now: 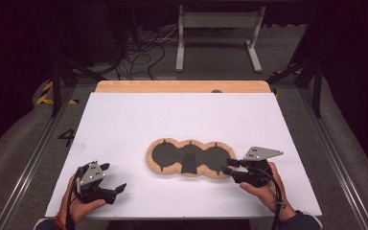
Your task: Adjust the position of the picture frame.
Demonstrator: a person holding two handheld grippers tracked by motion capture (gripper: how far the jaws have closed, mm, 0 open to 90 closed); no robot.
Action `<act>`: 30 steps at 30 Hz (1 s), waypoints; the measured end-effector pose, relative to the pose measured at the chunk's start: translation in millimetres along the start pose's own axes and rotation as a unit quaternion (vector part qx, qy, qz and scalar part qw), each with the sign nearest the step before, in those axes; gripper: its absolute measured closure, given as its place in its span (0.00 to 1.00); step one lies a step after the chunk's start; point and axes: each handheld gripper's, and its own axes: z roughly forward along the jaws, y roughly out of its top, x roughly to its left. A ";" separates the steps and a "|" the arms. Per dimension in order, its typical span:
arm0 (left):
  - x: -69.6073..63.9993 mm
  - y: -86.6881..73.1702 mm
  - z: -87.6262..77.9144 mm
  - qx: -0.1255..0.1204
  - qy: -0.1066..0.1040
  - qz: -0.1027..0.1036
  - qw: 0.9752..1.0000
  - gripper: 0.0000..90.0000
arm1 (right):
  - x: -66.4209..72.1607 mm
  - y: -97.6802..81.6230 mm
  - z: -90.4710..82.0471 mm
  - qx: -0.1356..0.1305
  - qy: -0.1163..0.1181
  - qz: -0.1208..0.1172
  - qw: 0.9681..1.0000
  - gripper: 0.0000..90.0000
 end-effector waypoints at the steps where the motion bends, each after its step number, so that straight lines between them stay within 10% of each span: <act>1: 0.4 -0.4 0.0 0.001 0.001 0.005 1.000 0.08 | 2.3 0.6 2.5 0.003 0.005 -0.001 1.000 0.71; 14: 0.1 -4.6 0.1 0.009 -0.002 0.008 1.000 0.09 | 36.8 4.8 46.1 0.052 0.078 -0.012 0.996 0.83; 30: 0.4 -4.5 0.5 0.010 -0.002 0.010 1.000 0.09 | 33.5 5.9 74.4 0.070 0.111 0.027 0.991 0.78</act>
